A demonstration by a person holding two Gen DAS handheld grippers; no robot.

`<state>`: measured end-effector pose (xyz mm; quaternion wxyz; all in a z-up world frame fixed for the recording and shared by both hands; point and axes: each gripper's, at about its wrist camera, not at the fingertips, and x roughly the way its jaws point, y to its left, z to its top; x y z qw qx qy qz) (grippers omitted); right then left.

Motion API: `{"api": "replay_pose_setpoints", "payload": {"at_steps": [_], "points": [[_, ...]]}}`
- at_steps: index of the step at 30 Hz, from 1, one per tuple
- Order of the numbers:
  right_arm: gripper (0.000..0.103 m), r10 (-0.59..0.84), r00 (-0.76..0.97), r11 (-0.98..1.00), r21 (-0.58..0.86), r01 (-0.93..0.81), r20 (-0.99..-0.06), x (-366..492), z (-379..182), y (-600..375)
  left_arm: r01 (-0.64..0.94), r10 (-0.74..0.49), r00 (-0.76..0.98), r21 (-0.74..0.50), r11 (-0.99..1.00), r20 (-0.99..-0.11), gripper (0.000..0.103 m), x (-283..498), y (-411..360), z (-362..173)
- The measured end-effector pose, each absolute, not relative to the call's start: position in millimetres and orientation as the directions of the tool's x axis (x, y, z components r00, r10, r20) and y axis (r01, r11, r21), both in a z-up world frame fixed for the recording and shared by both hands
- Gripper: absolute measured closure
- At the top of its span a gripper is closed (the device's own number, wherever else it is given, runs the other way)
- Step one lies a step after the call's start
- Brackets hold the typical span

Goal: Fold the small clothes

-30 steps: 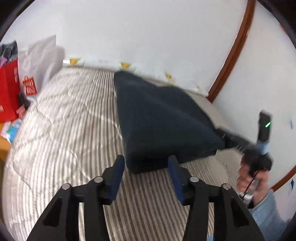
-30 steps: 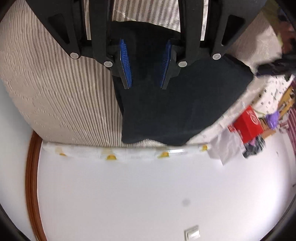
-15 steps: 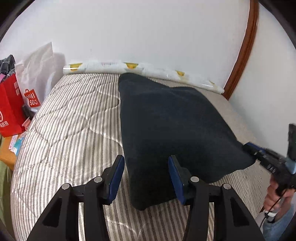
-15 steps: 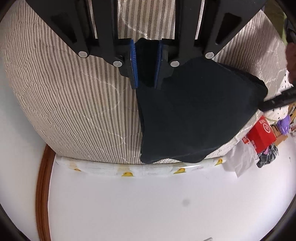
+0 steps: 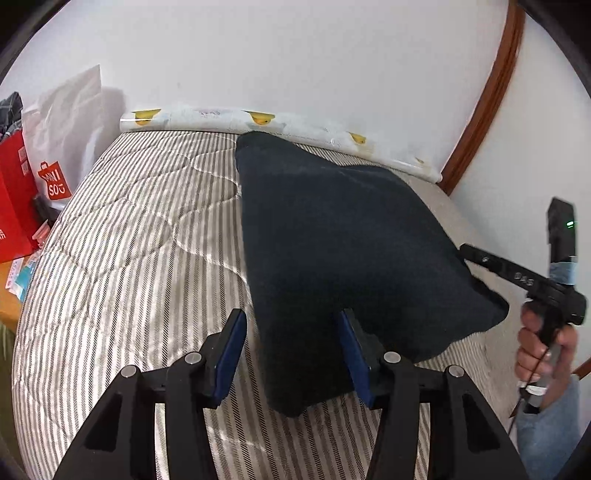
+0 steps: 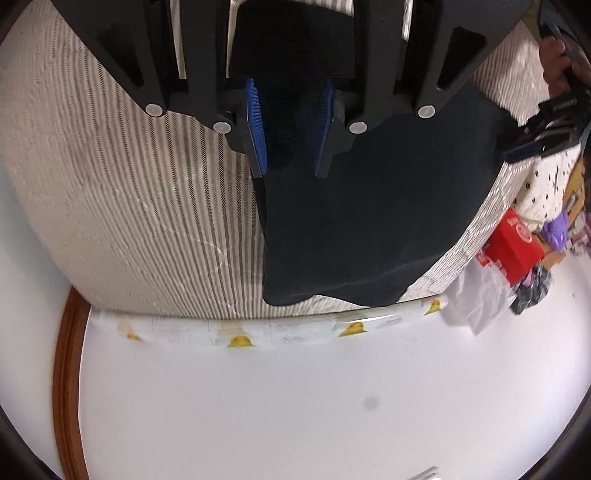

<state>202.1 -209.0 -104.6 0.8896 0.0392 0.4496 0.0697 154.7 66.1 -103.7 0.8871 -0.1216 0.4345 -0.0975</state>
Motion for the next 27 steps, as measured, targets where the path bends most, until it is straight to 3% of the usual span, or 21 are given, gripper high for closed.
{"api": "replay_pose_setpoints", "payload": {"at_steps": [5, 7, 8, 14, 17, 19, 21, 23, 27], "points": [[0.077, 0.207, 0.534, 0.974, 0.222, -0.036, -0.820, 228, -126, -218, 0.057, -0.270, 0.600, -0.297, 0.953, -0.753, 0.054, 168, 75, -103], [0.085, 0.221, 0.510, 0.970, 0.244, -0.023, -0.831, 233, -134, -220, 0.054, -0.268, 0.596, -0.295, 0.954, -0.757, 0.054, 174, 76, -105], [0.098, 0.229, 0.513, 0.969, 0.246, -0.036, -0.827, 232, -135, -220, 0.053, -0.268, 0.594, -0.296, 0.954, -0.759, 0.054, 177, 77, -105], [0.097, 0.200, 0.515, 0.978, 0.202, -0.055, -0.833, 233, -132, -225, 0.042, -0.245, 0.592, -0.273, 0.961, -0.768, 0.054, 201, 82, -99], [0.095, 0.175, 0.549, 0.984, 0.156, -0.082, -0.817, 241, -107, -218, 0.034, -0.223, 0.599, -0.254, 0.967, -0.769, 0.054, 215, 87, -92], [0.087, 0.177, 0.578, 0.984, 0.155, -0.088, -0.797, 254, -91, -218, 0.023, -0.199, 0.603, -0.233, 0.972, -0.772, 0.053, 229, 90, -86], [0.064, 0.188, 0.587, 0.982, 0.171, -0.086, -0.788, 278, -82, -218, 0.022, -0.192, 0.604, -0.225, 0.974, -0.773, 0.053, 241, 93, -83], [0.057, 0.199, 0.579, 0.979, 0.186, -0.082, -0.791, 304, -84, -217, 0.027, -0.185, 0.607, -0.213, 0.977, -0.773, 0.052, 252, 94, -81], [0.057, 0.220, 0.532, 0.971, 0.234, -0.042, -0.818, 350, -103, -220, 0.041, -0.193, 0.606, -0.212, 0.976, -0.772, 0.051, 268, 97, -84]]}}
